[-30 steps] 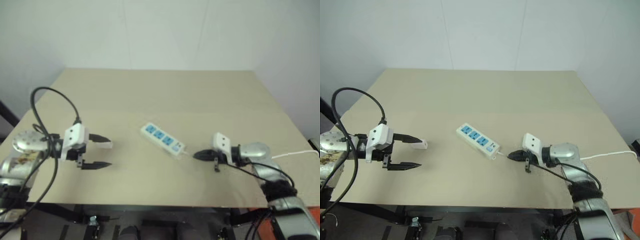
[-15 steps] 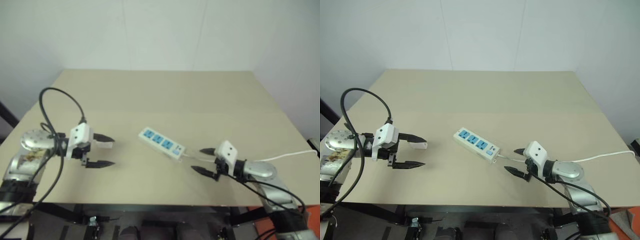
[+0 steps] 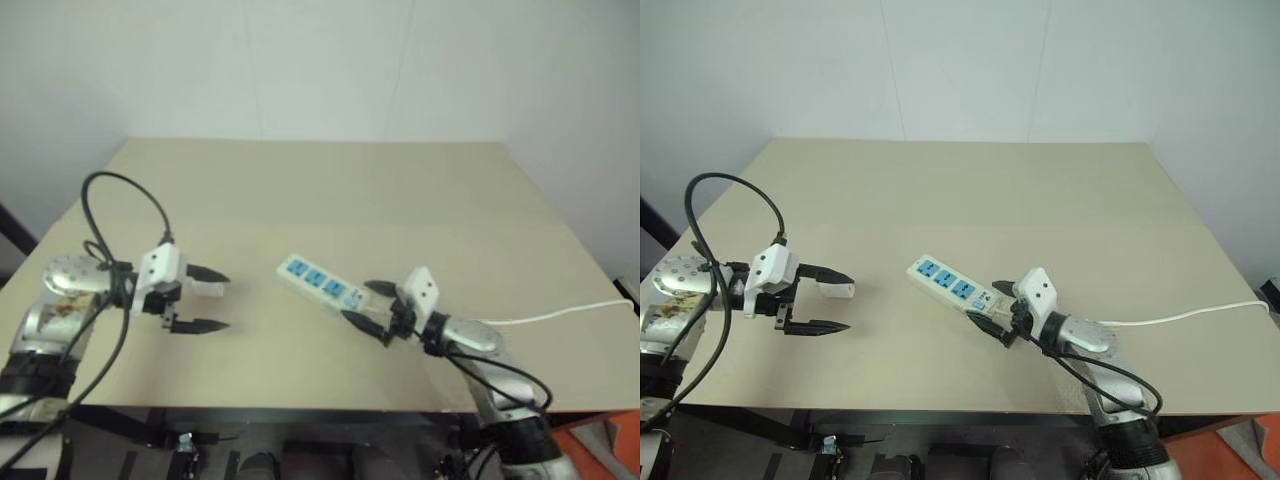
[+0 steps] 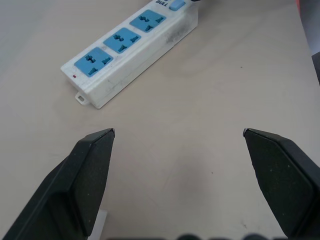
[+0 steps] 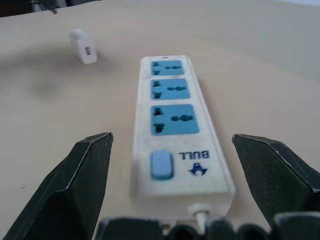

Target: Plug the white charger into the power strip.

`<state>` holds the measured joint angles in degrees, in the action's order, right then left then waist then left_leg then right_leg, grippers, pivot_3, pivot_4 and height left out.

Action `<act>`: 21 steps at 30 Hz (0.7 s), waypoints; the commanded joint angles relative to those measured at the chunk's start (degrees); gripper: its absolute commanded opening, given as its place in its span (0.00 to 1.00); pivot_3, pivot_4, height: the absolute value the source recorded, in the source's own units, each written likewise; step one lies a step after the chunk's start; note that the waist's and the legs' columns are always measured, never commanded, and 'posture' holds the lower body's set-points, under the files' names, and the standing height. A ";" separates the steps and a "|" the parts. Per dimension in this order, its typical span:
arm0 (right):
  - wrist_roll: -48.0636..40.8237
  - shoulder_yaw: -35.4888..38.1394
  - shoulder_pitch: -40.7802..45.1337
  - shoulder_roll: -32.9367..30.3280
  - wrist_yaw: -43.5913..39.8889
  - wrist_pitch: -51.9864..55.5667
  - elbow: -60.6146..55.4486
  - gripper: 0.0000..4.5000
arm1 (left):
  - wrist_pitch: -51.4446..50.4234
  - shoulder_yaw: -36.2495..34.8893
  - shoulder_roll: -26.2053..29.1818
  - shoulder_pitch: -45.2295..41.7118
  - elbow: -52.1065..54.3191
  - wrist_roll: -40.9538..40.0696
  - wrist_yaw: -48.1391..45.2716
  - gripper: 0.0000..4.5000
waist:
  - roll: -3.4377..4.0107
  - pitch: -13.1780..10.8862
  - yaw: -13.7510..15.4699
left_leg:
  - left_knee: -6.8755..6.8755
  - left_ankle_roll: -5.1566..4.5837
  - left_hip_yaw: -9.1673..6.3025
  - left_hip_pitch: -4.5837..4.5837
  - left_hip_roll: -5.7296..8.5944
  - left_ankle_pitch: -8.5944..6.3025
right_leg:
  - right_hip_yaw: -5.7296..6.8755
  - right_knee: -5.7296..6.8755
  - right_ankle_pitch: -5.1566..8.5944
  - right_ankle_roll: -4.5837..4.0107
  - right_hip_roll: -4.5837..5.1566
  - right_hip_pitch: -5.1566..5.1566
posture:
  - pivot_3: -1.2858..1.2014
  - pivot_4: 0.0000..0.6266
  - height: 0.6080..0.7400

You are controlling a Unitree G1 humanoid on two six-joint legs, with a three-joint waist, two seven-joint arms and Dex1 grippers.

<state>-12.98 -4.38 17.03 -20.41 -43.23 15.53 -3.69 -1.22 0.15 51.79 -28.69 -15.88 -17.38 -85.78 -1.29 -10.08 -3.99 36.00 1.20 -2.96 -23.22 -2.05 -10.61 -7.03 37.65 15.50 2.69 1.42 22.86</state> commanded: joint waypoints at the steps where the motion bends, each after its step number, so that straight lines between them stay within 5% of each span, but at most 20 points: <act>1: 0.23 -0.97 1.43 0.02 -1.20 -2.49 2.50 0.99 | 0.86 -1.30 1.06 -0.33 1.02 -0.19 0.00 1.00 | 0.00 0.00 0.06 | -0.01 0.00 0.00 -0.01 0.00 0.00 | 0.00 0.00 0.00 0.00 0.00 0.01 | 0.52 0.24 1.00; 16: 0.67 -1.56 3.69 2.97 -1.96 -7.08 13.24 0.99 | -0.54 -2.27 1.62 0.68 2.68 -0.78 1.59 1.00 | -0.04 0.02 -0.04 | -0.01 0.00 0.00 -0.01 -0.02 0.00 | 0.00 0.08 0.00 0.00 -0.02 0.08 | 0.52 0.24 1.00; 21: 1.26 -2.02 3.29 3.35 -2.65 -8.49 14.85 0.76 | -1.90 -1.25 1.35 -1.83 2.42 1.09 3.94 1.00 | -0.10 0.06 -0.05 | -0.01 0.00 -0.01 0.05 -0.03 0.00 | 0.00 0.15 0.00 0.00 -0.04 0.06 | 0.52 0.24 1.00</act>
<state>-11.46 -6.22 19.87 -17.44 -45.53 7.87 10.75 -3.08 -0.19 52.29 -28.50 -14.33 -16.91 -83.03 -1.39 -10.01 -4.03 35.99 1.20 -2.97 -23.16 -2.08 -10.61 -7.03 37.81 15.50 2.69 1.37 22.92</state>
